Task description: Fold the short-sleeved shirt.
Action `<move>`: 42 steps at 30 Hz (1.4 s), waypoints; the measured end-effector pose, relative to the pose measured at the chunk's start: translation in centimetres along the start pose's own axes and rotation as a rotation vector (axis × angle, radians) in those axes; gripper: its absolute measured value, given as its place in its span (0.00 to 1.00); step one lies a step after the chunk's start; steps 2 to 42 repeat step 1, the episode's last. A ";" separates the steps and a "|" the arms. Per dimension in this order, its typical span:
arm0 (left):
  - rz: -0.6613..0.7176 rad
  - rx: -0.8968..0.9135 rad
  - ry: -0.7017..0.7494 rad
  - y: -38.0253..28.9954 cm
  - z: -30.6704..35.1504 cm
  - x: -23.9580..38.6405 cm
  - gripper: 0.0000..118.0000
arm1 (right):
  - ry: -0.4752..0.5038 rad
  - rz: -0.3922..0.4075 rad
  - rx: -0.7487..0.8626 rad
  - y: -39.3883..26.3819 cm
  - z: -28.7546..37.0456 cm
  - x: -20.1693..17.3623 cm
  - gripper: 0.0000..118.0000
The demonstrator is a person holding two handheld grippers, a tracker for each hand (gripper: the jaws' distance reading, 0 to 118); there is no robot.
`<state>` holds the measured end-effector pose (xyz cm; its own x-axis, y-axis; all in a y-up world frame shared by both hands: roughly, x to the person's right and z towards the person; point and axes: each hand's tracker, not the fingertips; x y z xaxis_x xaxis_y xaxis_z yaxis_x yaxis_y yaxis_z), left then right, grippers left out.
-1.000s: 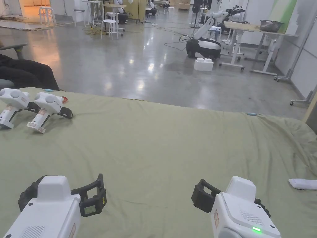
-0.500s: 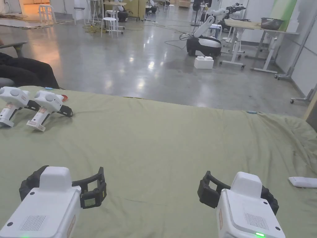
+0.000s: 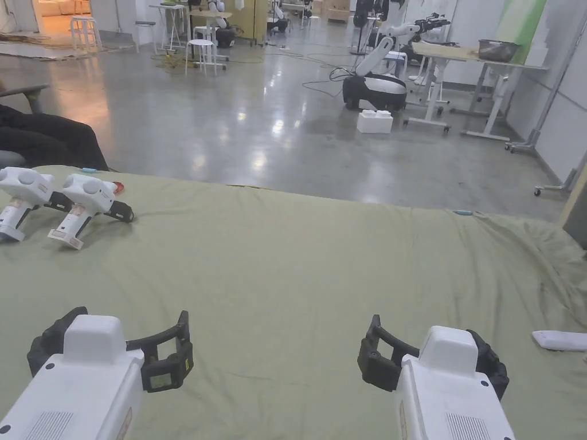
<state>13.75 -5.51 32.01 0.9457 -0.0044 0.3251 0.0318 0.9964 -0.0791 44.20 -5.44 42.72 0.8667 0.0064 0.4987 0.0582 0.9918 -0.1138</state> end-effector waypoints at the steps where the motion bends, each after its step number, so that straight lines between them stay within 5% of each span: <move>1: -0.004 0.006 -0.003 0.0 0.1 0.0 1.00 | -0.002 -0.001 0.000 0.0 0.0 0.0 0.96; 42: -0.004 0.006 -0.003 0.0 0.1 0.0 1.00 | -0.002 -0.001 0.000 0.0 0.0 0.0 0.96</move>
